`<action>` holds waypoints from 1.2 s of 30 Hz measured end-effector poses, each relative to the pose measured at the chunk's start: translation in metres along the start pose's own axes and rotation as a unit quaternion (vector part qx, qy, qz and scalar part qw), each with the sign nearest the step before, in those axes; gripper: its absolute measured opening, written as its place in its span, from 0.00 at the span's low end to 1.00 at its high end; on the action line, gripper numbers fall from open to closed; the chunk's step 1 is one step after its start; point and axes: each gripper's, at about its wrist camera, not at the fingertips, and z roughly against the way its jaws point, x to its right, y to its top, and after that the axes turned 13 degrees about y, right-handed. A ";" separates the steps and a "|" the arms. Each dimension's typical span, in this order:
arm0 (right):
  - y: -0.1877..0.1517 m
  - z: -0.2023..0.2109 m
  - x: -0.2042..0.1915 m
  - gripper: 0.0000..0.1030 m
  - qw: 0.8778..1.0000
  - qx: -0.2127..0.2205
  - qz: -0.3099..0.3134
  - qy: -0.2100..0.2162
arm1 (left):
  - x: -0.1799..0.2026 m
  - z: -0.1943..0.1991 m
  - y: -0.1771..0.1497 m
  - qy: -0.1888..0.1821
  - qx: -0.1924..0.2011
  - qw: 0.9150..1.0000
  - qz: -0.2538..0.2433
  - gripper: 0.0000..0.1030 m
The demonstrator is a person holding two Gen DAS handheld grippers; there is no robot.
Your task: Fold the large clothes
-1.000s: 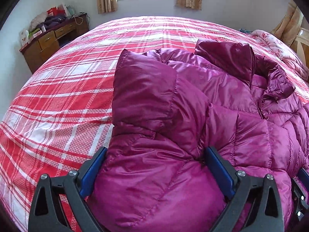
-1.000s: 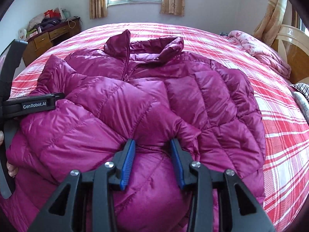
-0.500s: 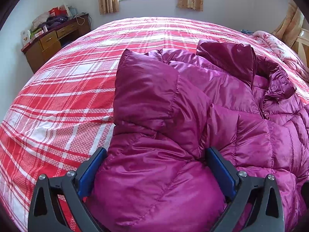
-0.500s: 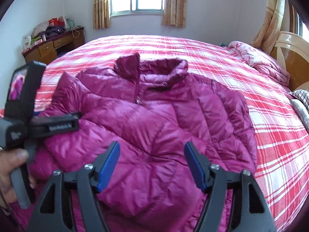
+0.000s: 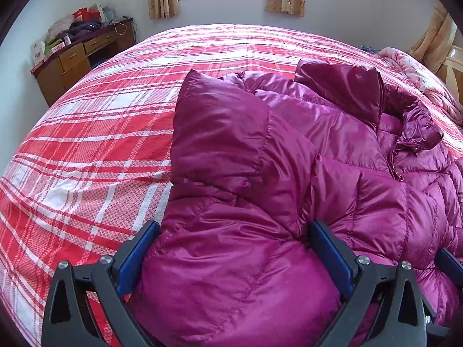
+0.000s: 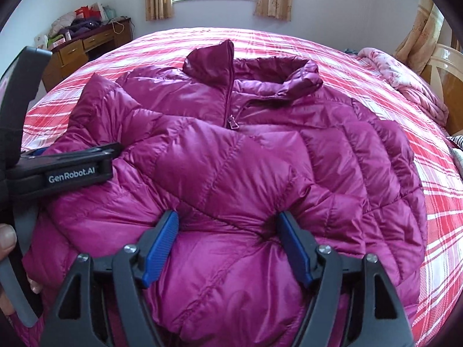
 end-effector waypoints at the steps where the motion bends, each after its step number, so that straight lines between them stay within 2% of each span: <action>1: -0.001 -0.001 0.000 0.72 1.000 0.000 0.001 -0.001 | 0.000 0.000 0.000 0.000 0.000 1.000 0.000 0.99; 19: 0.000 -0.001 -0.001 0.73 1.000 0.003 0.002 0.001 | 0.000 0.006 0.000 0.011 0.000 1.000 -0.006 0.99; 23: 0.006 0.004 0.002 0.74 0.999 -0.019 0.019 0.018 | 0.002 0.031 0.007 0.067 0.017 0.996 -0.053 0.99; 25: 0.013 0.015 0.009 0.74 0.999 -0.025 0.014 0.039 | -0.001 0.048 0.018 0.066 0.037 0.996 -0.054 0.99; 27: 0.024 0.033 0.020 0.74 0.998 -0.003 0.009 0.054 | -0.004 0.060 0.037 0.043 0.052 0.997 -0.041 0.99; 30: 0.047 0.048 0.042 0.76 0.999 0.020 0.002 0.044 | 0.000 0.058 0.075 0.008 0.046 0.999 -0.027 0.99; 33: 0.077 0.046 0.073 0.76 0.999 0.025 -0.021 0.031 | 0.018 0.053 0.112 0.013 0.058 0.998 -0.020 0.99; 36: 0.103 0.038 0.100 0.77 0.999 0.032 -0.033 0.013 | 0.044 0.038 0.152 0.003 0.050 0.998 -0.031 0.99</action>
